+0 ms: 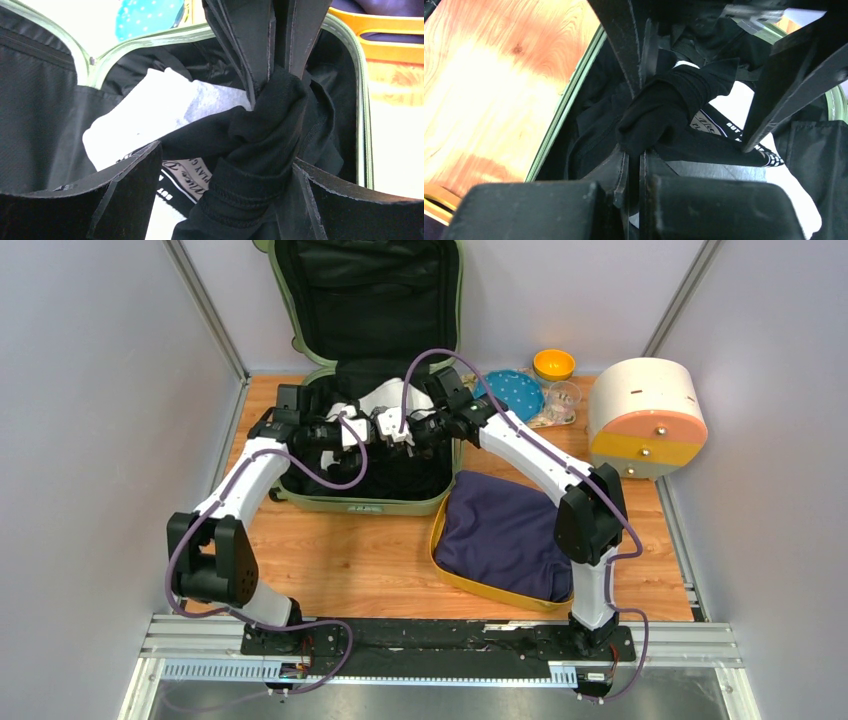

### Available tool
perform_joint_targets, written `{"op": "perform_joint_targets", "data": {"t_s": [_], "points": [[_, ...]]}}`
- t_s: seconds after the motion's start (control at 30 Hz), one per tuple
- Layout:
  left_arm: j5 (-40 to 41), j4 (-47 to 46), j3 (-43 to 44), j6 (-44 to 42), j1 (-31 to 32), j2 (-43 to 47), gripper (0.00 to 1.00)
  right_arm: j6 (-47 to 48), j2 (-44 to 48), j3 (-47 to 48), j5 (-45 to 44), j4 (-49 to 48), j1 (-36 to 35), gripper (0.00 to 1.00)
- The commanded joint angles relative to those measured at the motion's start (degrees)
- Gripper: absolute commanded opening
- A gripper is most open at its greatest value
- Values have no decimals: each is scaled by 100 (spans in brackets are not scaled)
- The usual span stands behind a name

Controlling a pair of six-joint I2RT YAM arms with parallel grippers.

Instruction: Open, take out, and arrange the luggage

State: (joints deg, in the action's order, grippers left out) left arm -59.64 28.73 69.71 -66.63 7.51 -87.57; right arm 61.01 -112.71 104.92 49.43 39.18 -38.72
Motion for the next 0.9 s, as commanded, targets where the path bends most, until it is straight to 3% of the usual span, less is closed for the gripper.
{"op": "perform_joint_targets", "data": {"t_s": [0.0, 0.1, 0.33, 0.43, 0.53, 0.6, 0.63, 0.67, 0.7, 0.8, 0.87], "points": [[242, -113, 7, -491, 5, 556, 83, 420, 381, 151, 190, 257, -83, 0], [277, -52, 165, -544, 22, 574, 83, 473, 285, 283, 207, 371, -92, 0], [216, 1090, 271, -1789, 242, 443, 82, 455, 328, 406, 269, 283, -145, 0], [330, 1117, 148, -1880, 321, 364, 79, 560, 433, 318, 269, 248, -153, 0], [383, 1117, 297, -1687, 330, 232, 60, 780, 609, 125, 243, 248, -171, 0], [461, 1117, 464, -1486, 321, 161, 36, 632, 679, 37, 199, 117, -154, 0], [505, 1135, 516, -1302, 321, 144, 22, 135, 688, 28, 216, -66, -119, 4], [584, 1143, 569, -1230, 321, 152, 0, -122, 688, 37, 251, -155, -75, 13], [567, 1091, 544, -1142, 243, 196, 0, -412, 680, 46, 295, -234, 56, 51], [383, 451, 88, -747, 24, 547, 0, -1257, 680, -7, 356, -489, 398, 82], [286, -214, -411, -623, -47, 888, 0, -1791, 680, -226, 392, -867, 575, 86]]}}
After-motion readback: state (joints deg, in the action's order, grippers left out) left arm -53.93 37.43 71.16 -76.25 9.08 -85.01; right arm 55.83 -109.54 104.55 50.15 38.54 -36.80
